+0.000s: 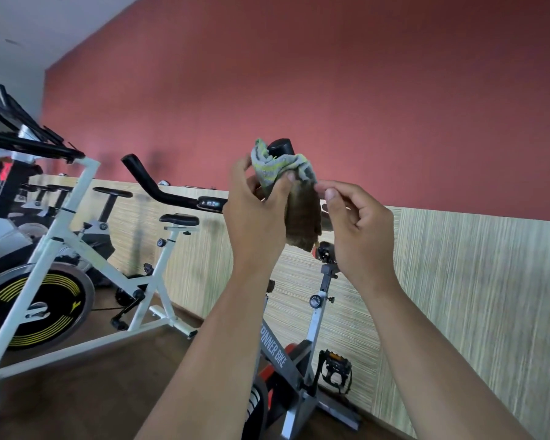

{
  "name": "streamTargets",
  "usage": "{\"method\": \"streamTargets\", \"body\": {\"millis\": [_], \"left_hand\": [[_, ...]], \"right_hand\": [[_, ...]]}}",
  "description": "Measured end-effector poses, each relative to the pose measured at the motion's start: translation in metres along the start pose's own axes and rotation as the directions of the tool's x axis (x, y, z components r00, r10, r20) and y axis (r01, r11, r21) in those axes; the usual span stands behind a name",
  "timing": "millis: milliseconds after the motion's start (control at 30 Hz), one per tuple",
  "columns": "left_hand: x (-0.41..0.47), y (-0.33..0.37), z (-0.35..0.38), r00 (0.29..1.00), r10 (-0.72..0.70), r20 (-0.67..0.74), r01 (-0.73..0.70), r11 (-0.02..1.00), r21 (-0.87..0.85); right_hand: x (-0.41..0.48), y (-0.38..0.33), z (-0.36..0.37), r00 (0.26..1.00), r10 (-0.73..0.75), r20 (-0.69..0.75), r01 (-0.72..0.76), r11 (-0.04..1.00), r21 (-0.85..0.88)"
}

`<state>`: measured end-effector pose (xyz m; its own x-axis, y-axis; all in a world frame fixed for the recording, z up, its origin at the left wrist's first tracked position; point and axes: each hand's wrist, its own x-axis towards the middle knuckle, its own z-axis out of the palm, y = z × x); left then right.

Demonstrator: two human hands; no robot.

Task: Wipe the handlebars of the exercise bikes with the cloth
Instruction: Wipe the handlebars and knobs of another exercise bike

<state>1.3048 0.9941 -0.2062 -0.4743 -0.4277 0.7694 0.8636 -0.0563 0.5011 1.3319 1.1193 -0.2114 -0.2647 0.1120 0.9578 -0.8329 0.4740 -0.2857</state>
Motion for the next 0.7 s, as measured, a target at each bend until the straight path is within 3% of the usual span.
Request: {"method": "streamTargets", "body": {"millis": [100, 233, 433, 700], "left_hand": [[-0.001, -0.011, -0.005, 1.000, 0.007, -0.018, -0.009, 0.991, -0.131], [0.005, -0.016, 0.002, 0.995, 0.026, -0.097, -0.037, 0.992, -0.117], [-0.019, -0.023, 0.011, 0.995, -0.019, 0.094, 0.032, 0.990, -0.135], [-0.012, -0.033, 0.013, 0.991, 0.038, 0.130, -0.030, 0.997, -0.068]], "right_hand": [[0.008, 0.004, 0.001, 1.000, 0.008, -0.005, -0.008, 0.998, -0.059], [0.018, 0.008, 0.008, 0.998, 0.012, 0.066, -0.003, 0.992, -0.123], [0.023, 0.007, 0.010, 0.989, 0.090, 0.114, -0.086, 0.996, -0.031], [0.023, 0.002, 0.008, 0.983, 0.136, 0.120, -0.132, 0.990, -0.043]]}}
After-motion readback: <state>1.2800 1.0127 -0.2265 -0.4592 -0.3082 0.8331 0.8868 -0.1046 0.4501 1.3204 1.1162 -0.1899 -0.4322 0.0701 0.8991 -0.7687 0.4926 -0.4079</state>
